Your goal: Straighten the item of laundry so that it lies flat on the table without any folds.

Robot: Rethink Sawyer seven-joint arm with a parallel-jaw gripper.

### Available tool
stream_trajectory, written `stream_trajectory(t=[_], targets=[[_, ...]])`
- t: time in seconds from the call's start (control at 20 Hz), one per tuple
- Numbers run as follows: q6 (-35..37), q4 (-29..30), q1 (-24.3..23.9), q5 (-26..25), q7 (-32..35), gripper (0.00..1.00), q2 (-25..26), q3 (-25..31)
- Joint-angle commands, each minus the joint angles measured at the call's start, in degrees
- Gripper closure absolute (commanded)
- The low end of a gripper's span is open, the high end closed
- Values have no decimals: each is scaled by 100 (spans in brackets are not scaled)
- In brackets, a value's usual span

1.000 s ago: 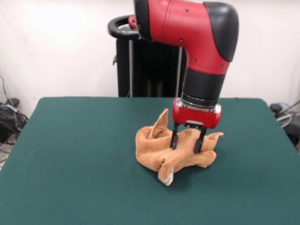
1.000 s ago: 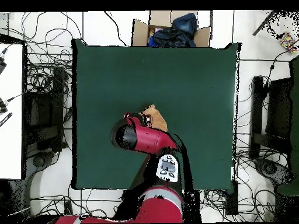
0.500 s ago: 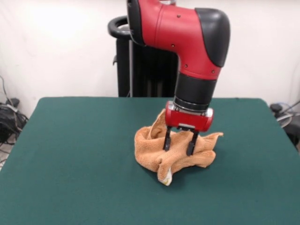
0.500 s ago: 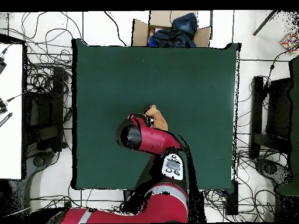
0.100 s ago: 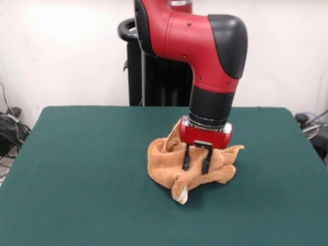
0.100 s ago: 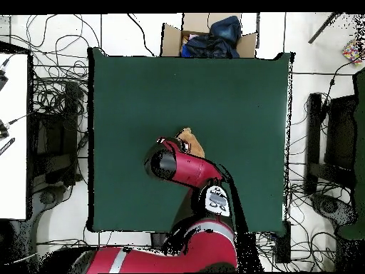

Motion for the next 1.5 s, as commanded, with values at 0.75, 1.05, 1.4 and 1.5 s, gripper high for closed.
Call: stream_trajectory(t=[0.75,1.05,1.4,1.5], targets=[[1752,125,592,381,1268,100,-1042,-423],[2282,36,118,62,759,100,-1388,-377],[2901,-292,-586,-303,23,100,-1647,-184],[3052,-387,-836,-415,-185,100,-1687,-56]])
